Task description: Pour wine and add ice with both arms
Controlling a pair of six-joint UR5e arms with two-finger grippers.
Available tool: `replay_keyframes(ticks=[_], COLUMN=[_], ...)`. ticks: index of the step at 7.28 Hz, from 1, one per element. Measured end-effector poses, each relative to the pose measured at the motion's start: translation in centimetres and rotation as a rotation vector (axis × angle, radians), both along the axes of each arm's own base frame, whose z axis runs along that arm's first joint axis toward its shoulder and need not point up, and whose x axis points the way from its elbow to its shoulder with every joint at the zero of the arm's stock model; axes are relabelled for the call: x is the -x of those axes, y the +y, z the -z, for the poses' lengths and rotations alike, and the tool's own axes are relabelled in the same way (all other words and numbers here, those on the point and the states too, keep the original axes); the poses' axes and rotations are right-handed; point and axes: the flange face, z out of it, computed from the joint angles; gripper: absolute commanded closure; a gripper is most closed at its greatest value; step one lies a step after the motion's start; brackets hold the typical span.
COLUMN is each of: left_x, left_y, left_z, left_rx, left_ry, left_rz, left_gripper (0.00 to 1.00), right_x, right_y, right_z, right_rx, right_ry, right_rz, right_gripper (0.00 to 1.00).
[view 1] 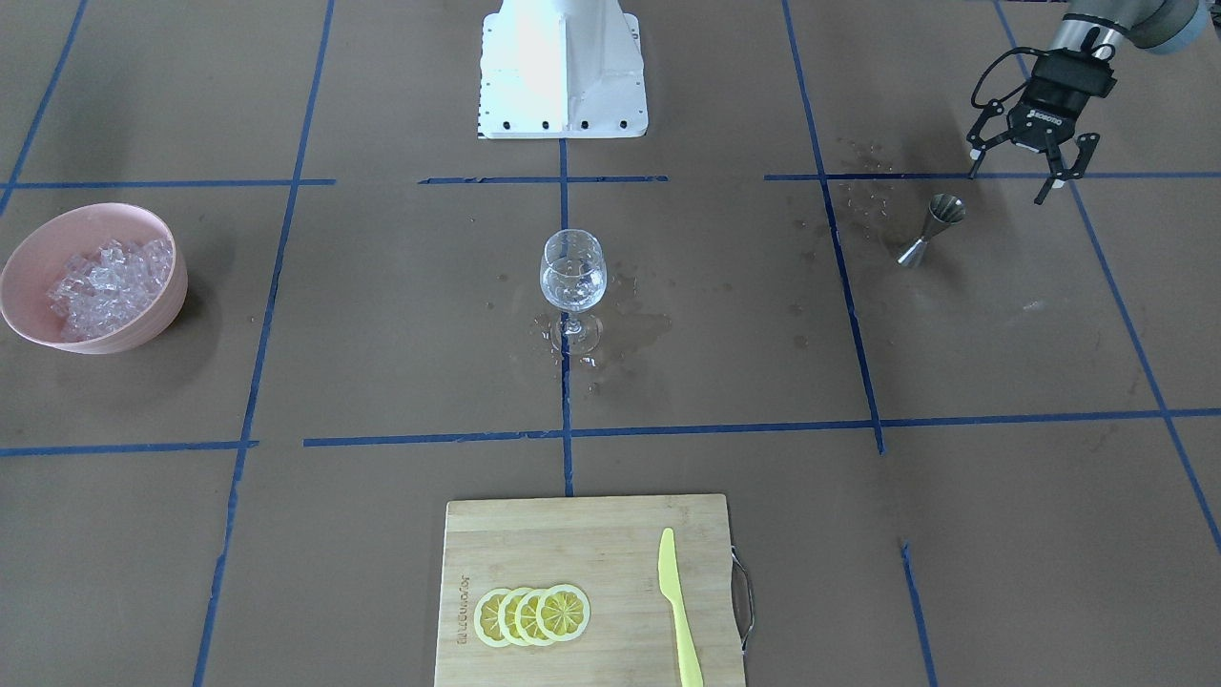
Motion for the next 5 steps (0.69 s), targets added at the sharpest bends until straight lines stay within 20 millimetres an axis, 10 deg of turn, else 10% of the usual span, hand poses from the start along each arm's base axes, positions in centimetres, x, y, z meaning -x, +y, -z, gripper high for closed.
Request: replay_keyframes(ticks=[3, 5], left_x=[6.2, 9.2], left_y=[-4.6, -12.2], left_z=[-0.9, 0.3], left_rx=[-0.003, 0.031], left_ry=[-0.084, -0.156], left_rz=[-0.002, 0.015], left_gripper=[0.00, 0.00], right_x=[0.0, 0.0], right_y=[0.0, -0.1], right_z=[0.2, 0.9], right_rx=[-0.003, -0.011], right_ry=[0.000, -0.002], right_rz=[-0.002, -0.006], right_gripper=[0.00, 0.00])
